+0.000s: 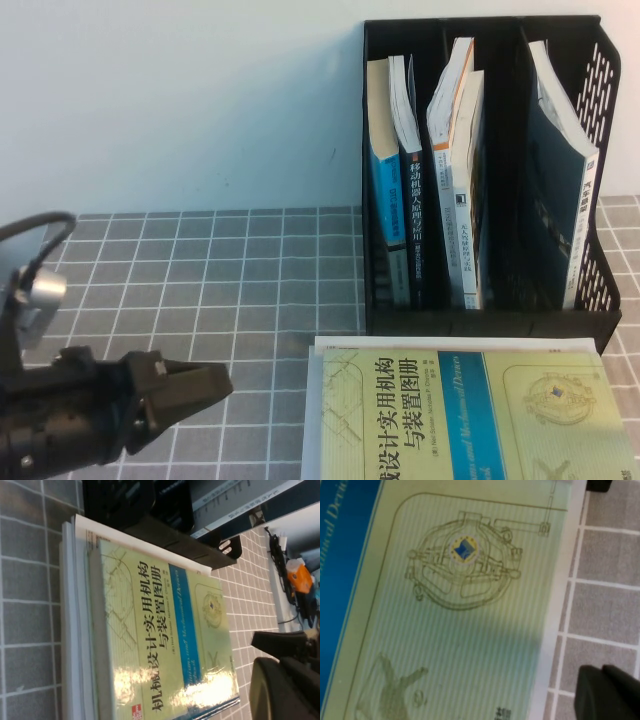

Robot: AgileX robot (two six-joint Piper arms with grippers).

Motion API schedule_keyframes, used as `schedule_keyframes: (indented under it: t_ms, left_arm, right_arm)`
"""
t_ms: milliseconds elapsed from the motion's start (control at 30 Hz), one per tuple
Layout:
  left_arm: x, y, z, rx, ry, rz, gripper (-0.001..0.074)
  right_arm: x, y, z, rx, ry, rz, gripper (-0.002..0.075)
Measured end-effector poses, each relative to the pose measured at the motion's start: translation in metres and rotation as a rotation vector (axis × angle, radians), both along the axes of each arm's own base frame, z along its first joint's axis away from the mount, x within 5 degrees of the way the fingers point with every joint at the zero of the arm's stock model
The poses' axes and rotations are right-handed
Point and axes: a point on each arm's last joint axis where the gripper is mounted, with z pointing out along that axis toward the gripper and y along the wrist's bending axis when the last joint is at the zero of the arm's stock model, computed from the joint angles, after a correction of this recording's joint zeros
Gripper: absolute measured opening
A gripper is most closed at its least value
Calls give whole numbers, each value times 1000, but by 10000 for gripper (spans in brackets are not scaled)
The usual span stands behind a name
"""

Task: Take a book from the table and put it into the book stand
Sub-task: Push book with right arm

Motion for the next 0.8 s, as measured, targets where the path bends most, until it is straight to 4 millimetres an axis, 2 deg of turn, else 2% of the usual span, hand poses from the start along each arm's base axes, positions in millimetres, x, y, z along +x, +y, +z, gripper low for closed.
schedule_keyframes:
  t_ms: [100,267,600,800]
  left_arm:
    - [9,-2,-7,-30,43,-4,-1]
    - [20,-4,-16,-44,78,-1,-1]
    - [30,-5,-20,-88,76,16,-1]
    - [33,-9,-26,-104,108,-31,20]
  right_arm:
    - [11,2,-15,18,37,4,-3]
    - [19,8,-28,90,64,17,-3]
    - [21,31,-23,201,29,69,-3]
    - [27,26,-22,149,-36,23,-3]
